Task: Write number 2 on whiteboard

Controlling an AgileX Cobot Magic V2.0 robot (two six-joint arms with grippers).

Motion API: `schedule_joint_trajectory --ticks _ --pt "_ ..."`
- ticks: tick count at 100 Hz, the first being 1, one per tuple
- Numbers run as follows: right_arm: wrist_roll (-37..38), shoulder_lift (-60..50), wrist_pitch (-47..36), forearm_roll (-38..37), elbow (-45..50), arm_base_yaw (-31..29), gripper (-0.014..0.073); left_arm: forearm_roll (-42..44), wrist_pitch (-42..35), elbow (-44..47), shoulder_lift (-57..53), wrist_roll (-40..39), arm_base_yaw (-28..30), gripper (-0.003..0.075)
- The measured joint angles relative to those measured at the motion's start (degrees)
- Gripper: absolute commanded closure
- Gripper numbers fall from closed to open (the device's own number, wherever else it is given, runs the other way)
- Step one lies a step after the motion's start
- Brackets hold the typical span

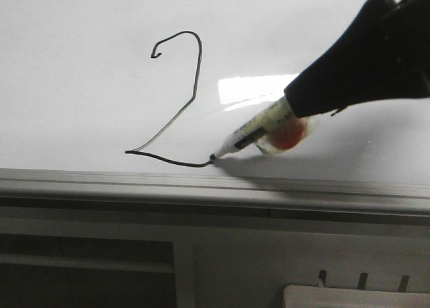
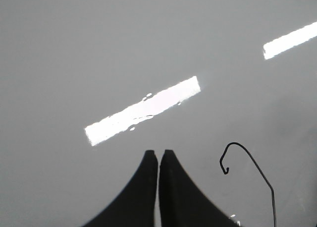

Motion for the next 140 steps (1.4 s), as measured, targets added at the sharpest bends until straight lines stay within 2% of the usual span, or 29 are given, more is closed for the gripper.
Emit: schedule_joint_trajectory --ticks 17,24,41,49,63,80,116,121,128,140 --pt "-0.1 -2.2 4.6 -0.9 -4.0 1.9 0.0639 5.3 0.0 0.0 0.0 0.0 -3.7 0.0719" --pt "-0.7 -2.4 6.8 -1.9 -5.5 2.6 0.0639 8.1 -0.1 0.0 0.6 0.0 -6.9 0.0647" --pt "-1.3 -1.5 9.9 -6.7 -8.1 4.9 0.0639 11.9 0.0 0.0 5.5 0.0 -16.5 0.0369" --pt "-1.3 -1.1 10.1 -8.9 -8.8 6.5 0.0639 15.3 0.2 0.0 9.4 0.0 -20.1 0.0331" --pt "-1.4 -0.4 9.7 -10.7 -8.8 9.6 0.0639 21.2 -0.9 0.0 18.4 0.0 -21.9 0.0333" --pt "-1.5 -0.2 7.3 -11.0 -8.9 12.2 0.0639 21.7 -5.1 -1.2 28.1 0.0 -21.6 0.0333" --pt "-1.5 -0.2 6.1 -11.5 -9.0 14.0 0.0639 21.0 -7.5 -5.2 34.3 0.0 -21.6 0.0344" --pt "-1.5 -0.2 6.0 -11.5 -9.0 14.0 0.0639 21.0 -7.5 -5.2 34.3 0.0 -21.6 0.0378" --pt "-1.5 -0.2 5.9 -11.5 -9.0 14.0 0.0639 21.0 -7.5 -5.2 34.3 -0.5 -21.6 0.0473" --pt "-1.5 -0.2 4.8 -11.5 -9.1 14.0 0.0639 21.0 -7.5 -5.2 34.5 -1.3 -21.6 0.0696"
